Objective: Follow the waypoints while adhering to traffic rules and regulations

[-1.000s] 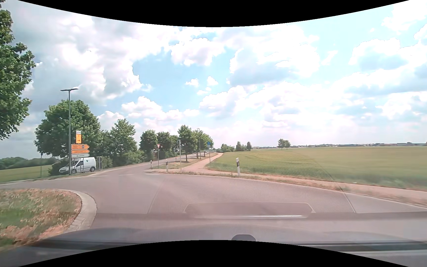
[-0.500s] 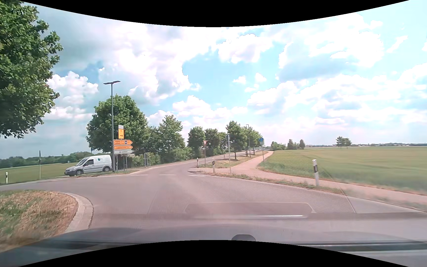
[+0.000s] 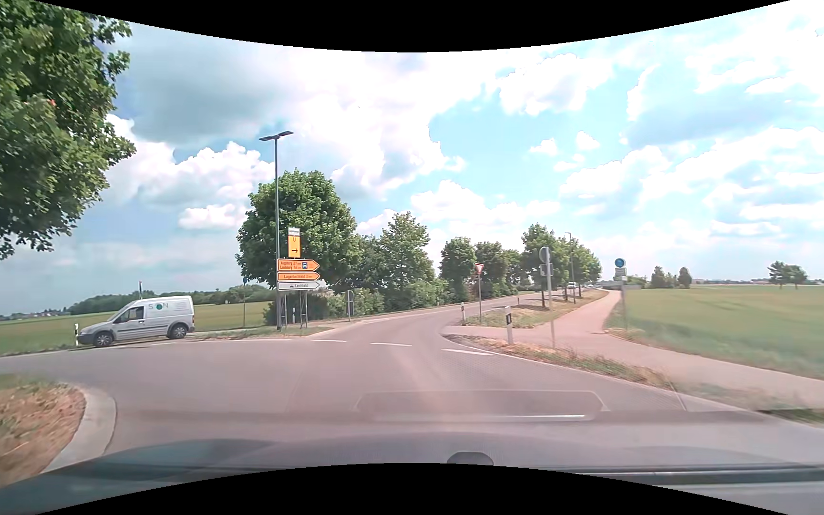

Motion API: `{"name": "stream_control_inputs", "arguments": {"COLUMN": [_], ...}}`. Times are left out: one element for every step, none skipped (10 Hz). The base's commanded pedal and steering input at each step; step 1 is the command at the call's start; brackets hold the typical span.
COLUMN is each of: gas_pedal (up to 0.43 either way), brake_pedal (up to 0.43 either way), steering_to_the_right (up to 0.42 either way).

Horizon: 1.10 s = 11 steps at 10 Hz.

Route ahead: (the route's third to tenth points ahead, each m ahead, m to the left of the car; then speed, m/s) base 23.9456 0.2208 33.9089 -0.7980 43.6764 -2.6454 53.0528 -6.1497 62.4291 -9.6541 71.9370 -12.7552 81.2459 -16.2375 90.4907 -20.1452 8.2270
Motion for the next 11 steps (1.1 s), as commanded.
{"name": "stream_control_inputs", "arguments": {"gas_pedal": [0.339, 0.35, 0.37, 0.398, 0.409, 0.409, 0.409, 0.409, 0.421, 0.429, 0.429], "brake_pedal": [0.0, 0.0, 0.0, 0.0, 0.0, 0.0, 0.0, 0.0, 0.0, 0.0, 0.0], "steering_to_the_right": [-0.122, -0.096, -0.06, -0.039, -0.031, -0.022, -0.008, 0.007, 0.015, 0.023, 0.03]}}
